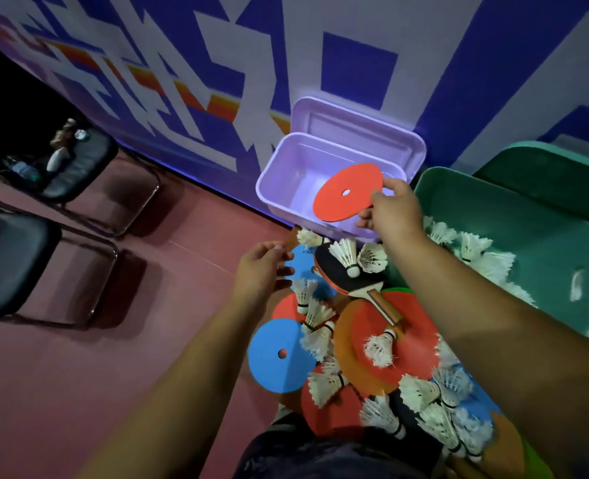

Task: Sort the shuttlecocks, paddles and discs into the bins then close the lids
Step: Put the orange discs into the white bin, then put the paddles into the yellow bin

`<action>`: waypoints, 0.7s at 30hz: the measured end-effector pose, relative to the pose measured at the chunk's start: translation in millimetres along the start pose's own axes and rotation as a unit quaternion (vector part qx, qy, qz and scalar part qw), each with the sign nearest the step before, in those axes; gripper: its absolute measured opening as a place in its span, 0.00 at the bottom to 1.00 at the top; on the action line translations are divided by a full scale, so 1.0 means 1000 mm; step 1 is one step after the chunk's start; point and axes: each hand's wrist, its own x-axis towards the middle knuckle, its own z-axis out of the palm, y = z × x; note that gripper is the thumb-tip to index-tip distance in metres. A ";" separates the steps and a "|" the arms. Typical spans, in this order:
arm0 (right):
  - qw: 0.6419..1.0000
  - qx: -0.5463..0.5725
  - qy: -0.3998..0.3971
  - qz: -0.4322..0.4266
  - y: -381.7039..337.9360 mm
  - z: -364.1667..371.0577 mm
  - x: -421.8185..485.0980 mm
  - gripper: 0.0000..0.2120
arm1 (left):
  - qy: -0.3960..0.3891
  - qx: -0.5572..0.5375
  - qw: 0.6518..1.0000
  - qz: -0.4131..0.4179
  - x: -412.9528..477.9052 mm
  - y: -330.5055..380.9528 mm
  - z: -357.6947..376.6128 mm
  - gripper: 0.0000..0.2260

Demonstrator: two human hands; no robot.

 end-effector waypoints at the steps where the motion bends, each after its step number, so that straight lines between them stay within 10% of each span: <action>1: 1.000 0.003 0.002 0.008 -0.001 0.008 0.006 0.11 | 0.003 0.003 1.000 -0.003 0.004 -0.001 -0.005 0.09; 12: 0.995 -0.004 -0.016 0.096 0.003 0.041 0.040 0.25 | 0.022 0.005 0.999 -0.028 0.030 -0.014 -0.034 0.10; 21: 0.995 -0.032 -0.074 0.051 0.011 0.009 -0.016 0.07 | -0.007 0.017 0.999 -0.034 0.015 -0.020 0.001 0.08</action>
